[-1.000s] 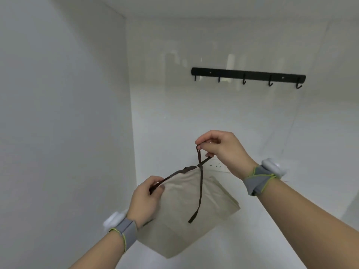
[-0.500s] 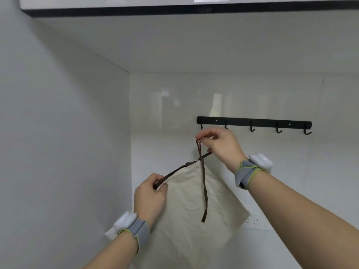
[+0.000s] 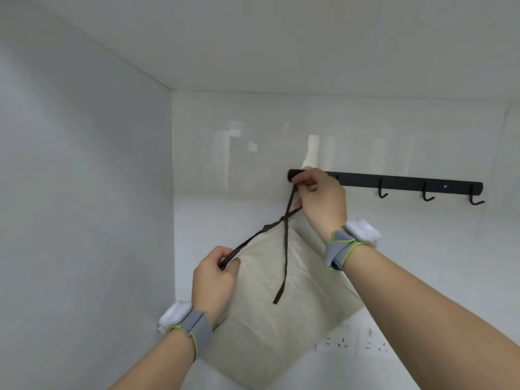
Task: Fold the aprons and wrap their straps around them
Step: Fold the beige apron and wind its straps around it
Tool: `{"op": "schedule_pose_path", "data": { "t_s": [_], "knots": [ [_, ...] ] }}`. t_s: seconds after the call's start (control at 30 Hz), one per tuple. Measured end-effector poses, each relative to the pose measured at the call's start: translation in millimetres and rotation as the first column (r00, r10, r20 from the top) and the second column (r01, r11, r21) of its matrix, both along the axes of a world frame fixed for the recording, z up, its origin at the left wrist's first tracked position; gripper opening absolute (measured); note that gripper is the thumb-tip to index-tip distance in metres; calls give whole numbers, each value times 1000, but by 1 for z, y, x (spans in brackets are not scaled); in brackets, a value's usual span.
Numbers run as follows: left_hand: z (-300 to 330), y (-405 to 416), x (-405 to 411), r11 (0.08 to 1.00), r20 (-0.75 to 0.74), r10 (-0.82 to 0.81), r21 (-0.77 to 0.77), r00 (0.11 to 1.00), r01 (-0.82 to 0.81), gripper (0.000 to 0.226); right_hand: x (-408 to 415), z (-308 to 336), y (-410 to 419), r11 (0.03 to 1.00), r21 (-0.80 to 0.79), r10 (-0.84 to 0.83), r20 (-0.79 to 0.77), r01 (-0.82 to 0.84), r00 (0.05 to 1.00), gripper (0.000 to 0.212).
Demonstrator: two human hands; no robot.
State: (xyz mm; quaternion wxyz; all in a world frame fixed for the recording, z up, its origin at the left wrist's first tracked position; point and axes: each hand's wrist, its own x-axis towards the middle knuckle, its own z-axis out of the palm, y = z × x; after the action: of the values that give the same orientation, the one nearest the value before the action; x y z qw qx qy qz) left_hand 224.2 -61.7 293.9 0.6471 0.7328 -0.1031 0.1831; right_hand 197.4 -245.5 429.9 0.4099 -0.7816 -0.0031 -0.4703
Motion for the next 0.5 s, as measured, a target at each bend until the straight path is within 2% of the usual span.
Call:
{"op": "schedule_pose_path", "data": {
  "t_s": [0.07, 0.13, 0.3, 0.4, 0.5],
  "knots": [
    [-8, -1, 0, 999, -19, 6, 51, 1000, -5, 11, 0, -9, 0, 997, -39, -71, 2, 71, 997, 21],
    [-14, -3, -2, 996, -38, -3, 85, 999, 6, 11, -3, -18, -3, 996, -1, -85, -22, 85, 996, 17],
    [-17, -9, -7, 984, -54, -47, 170, 997, 56, 10, -10, -35, -9, 994, 111, 34, -121, -20, 992, 20],
    [-21, -12, -10, 968, -67, -42, 245, 997, 57, 8, -18, -40, -9, 991, 105, 96, -174, -78, 980, 18],
    [-21, -12, -16, 953, -60, -27, 300, 998, 44, 5, -32, -43, -7, 995, 68, 82, -211, -69, 974, 12]
  ]
}}
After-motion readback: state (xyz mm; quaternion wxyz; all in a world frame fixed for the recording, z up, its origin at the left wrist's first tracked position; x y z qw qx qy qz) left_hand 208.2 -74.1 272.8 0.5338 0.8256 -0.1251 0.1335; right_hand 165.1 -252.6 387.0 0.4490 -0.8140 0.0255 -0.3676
